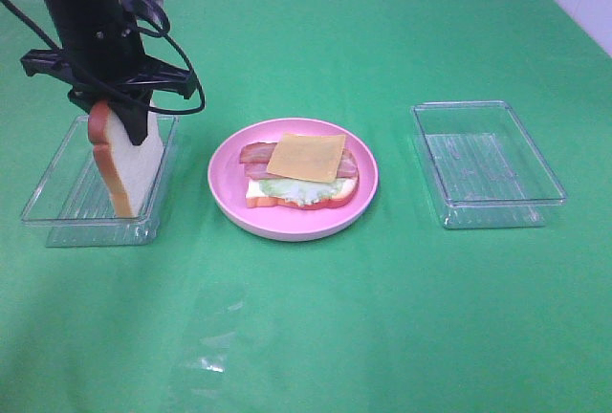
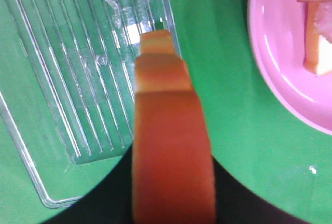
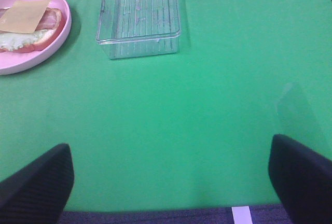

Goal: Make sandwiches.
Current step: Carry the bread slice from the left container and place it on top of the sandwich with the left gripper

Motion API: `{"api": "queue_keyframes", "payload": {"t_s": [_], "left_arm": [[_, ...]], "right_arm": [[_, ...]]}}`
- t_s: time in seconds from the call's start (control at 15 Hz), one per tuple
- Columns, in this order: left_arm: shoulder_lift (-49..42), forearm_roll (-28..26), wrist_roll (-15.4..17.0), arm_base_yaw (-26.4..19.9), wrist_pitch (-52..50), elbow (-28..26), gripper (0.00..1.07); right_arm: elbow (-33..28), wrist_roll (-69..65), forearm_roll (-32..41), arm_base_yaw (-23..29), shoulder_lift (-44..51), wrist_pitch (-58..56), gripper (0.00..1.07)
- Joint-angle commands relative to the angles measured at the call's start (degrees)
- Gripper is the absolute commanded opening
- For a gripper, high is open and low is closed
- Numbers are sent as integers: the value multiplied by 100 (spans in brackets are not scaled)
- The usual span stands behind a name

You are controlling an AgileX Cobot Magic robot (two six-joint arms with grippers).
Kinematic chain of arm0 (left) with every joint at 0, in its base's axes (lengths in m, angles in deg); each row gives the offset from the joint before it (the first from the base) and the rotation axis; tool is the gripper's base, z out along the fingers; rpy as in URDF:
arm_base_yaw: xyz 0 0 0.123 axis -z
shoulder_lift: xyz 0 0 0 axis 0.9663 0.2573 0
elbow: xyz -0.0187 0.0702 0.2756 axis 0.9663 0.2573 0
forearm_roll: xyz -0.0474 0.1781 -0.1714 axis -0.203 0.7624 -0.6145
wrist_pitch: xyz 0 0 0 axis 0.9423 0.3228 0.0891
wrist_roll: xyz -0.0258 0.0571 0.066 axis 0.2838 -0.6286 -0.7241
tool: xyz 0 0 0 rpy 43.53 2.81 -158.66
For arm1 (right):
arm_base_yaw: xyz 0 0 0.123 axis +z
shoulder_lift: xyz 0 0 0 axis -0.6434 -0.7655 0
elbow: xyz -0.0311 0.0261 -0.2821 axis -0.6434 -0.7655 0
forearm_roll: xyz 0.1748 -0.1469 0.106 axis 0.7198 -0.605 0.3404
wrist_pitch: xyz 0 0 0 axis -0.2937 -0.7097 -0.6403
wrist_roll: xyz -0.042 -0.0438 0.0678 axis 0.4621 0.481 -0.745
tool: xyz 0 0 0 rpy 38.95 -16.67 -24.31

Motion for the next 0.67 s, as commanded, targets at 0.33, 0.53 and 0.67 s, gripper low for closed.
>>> {"api": "queue_keyframes", "payload": {"t_s": [0.33, 0.53, 0.67], "left_arm": [[-619, -516, -74, 6, 132, -407, 0], [-619, -1249, -825, 6, -327, -596, 0], [-602, -1960, -1008, 6, -1123, -596, 0]], "right_arm": [[-11, 52, 23, -6, 143, 34, 98], [-11, 52, 23, -6, 143, 34, 98], [-11, 52, 23, -6, 143, 34, 98]]}}
